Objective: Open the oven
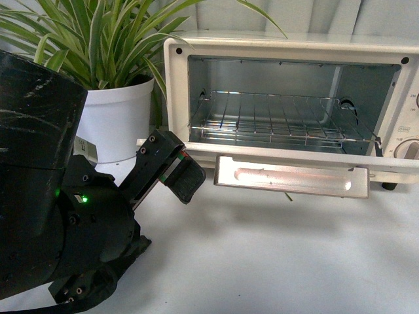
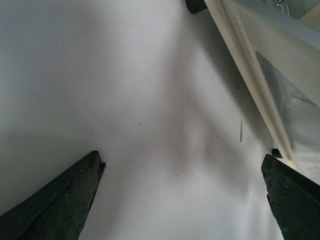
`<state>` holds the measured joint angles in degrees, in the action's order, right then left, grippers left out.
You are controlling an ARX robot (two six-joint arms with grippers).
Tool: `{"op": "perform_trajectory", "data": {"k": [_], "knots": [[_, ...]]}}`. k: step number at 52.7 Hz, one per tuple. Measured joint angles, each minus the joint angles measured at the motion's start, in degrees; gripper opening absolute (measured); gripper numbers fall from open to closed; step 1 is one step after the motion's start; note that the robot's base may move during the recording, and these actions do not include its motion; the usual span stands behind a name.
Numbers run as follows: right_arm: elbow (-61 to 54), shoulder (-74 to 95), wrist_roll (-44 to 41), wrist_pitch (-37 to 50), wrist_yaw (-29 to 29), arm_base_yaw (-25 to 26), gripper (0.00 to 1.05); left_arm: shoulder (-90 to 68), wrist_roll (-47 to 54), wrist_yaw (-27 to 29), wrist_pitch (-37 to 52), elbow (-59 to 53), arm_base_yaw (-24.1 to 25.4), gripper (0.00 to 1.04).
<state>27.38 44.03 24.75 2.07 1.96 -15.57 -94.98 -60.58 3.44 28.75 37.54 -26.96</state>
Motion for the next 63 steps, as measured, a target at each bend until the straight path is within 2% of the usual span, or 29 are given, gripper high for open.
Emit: {"op": "perform_trajectory", "data": {"k": [13,29,53,63], "knots": [[-1.01,-1.95,0.96,-1.03,-2.29,3.3,0.95,1.05,10.21,3.82,-3.13,-0.24,0.07,0.98],[-1.01,-1.92,1.01,-1.01,-3.13,3.48,0.95,1.36,23.82,8.85,-6.03,-0.26,-1.25,0.98],[-2.38,-2.25,0.98,-1.05,-3.17,3.43,0.95,-1.09,48.72,21.57,-5.73,-0.37,-5.01,0.98],[-2.69,-2.43,0.79,-1.44,-3.56,3.43,0.95,-1.44,54.16,23.47,-4.52,-0.39,-6.14,0.98]]}}
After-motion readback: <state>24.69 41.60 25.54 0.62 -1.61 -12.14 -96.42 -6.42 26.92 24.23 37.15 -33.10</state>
